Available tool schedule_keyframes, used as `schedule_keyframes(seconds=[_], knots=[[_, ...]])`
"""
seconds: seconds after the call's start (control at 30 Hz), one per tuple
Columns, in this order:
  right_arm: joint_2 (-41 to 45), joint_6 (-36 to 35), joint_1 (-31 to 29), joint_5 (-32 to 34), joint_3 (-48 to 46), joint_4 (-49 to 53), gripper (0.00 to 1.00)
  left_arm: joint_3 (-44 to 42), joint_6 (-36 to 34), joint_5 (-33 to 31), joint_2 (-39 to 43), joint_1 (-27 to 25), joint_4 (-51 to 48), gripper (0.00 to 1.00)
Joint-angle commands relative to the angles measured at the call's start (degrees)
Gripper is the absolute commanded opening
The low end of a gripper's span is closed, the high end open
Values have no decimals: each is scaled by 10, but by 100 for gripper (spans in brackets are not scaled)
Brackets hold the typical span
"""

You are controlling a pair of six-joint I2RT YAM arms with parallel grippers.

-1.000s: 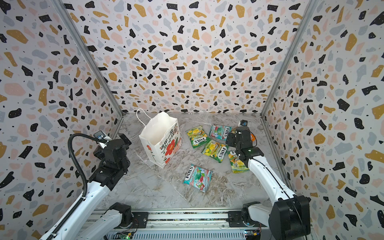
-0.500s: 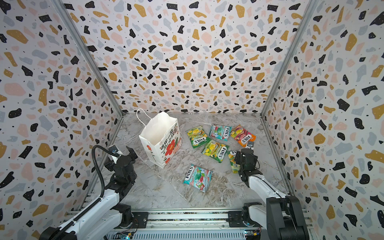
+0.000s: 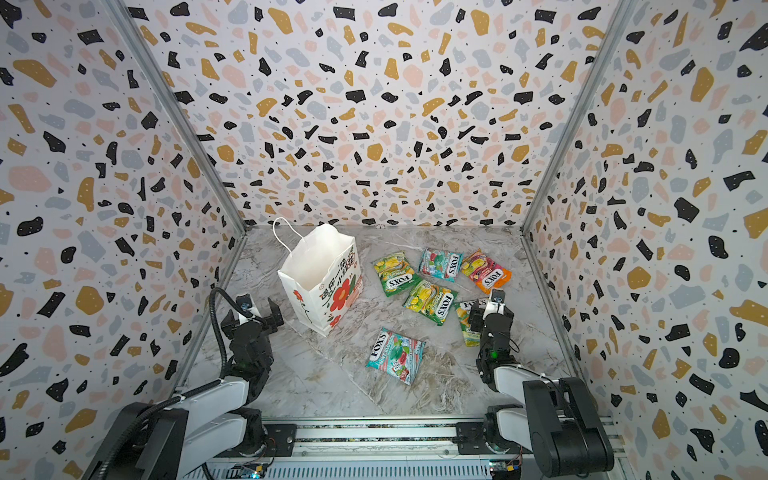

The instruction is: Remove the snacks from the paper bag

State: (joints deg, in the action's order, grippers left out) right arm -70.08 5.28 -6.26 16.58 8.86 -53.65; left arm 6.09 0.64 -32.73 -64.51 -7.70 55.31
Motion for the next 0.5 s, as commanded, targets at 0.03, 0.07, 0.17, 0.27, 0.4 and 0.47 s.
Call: schedule_keyframes(seconds=[0.03,0.07,0.17,0.27,0.4,0.47], knots=[[-22,-52,-12,-35,-28,-162,76,-5,2,81,-35,20,108,100],[-32,-64,-18,-35,-33,-192,76,-5,2,96,-46,23,121,100],[-79,-92,-41,-18,-35,-264,77,-25,-1,115,-104,26,212,100],[-112,-107,-53,-18,-32,-292,78,-23,-4,123,-139,26,237,100],[-132,-101,-49,-24,-20,-286,80,3,-6,130,-160,26,206,100],[-131,-84,-33,-39,-14,-269,81,16,-2,123,-156,26,174,100]])
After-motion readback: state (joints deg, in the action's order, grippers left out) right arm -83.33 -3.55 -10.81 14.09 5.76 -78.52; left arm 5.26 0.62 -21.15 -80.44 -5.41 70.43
